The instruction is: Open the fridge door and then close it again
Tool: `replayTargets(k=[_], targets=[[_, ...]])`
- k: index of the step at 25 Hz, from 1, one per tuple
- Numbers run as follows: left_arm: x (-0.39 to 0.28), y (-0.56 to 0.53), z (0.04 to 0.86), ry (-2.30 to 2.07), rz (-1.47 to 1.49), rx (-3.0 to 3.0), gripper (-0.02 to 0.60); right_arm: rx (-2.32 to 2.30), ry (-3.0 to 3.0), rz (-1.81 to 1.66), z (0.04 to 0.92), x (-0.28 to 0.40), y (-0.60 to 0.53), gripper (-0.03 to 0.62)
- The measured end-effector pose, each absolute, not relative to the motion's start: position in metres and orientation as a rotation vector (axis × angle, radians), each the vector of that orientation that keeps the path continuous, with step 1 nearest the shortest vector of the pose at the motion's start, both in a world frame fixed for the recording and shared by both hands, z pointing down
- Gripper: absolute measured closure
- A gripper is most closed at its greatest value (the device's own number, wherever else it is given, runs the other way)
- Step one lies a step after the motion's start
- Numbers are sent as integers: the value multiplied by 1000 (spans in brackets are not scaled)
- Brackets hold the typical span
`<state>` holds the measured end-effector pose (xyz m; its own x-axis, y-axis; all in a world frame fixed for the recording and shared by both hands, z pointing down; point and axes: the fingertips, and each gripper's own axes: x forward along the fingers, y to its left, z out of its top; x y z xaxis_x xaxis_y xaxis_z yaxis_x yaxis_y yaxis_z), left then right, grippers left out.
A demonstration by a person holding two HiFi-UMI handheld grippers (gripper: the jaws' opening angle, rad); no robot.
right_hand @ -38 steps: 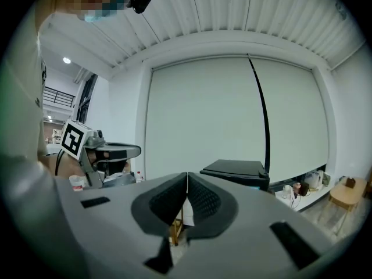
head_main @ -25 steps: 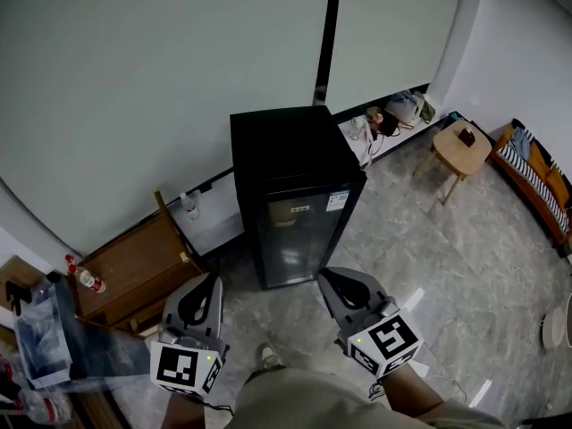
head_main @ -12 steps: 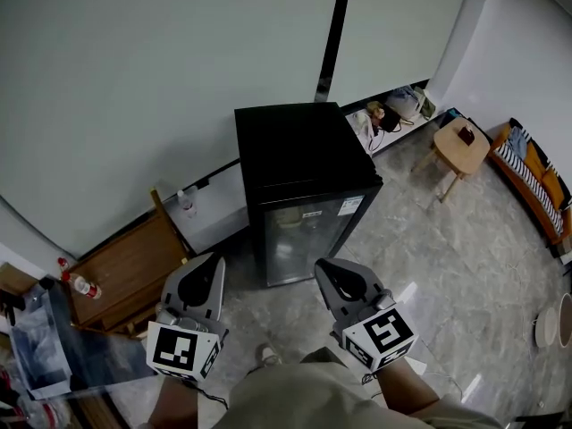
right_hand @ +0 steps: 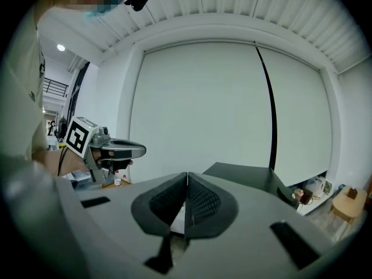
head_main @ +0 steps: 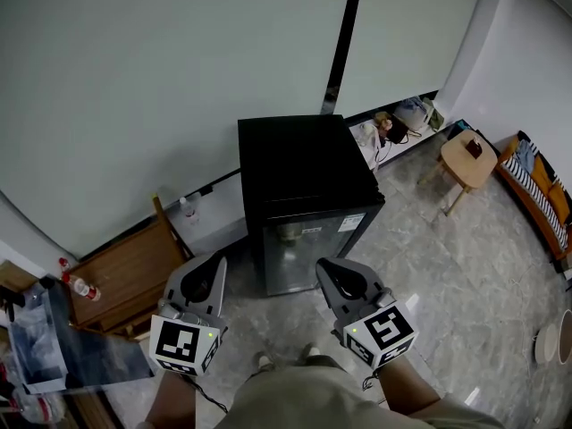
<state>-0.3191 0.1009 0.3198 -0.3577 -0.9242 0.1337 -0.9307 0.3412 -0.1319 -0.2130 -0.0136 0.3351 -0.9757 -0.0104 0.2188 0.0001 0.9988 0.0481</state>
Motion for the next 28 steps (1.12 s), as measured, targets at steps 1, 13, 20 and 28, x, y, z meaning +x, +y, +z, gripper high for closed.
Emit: replayTargets(k=[1,13,20,28], targets=[[-321,98,320,-2548,299,1751,574,-1,-2919,-63,335,-214,-17,597],[-334,50,324,-2507,260,1790,523,-74,-2907,-42,344,-233,-54,597],[-352,21,337,-2438,304,1853,434,-82,-2886,-22,356,-245,-66,597],[-373,2,349,-2429,321,1883,410,-77,-2851,13,376,-260,-77,597]])
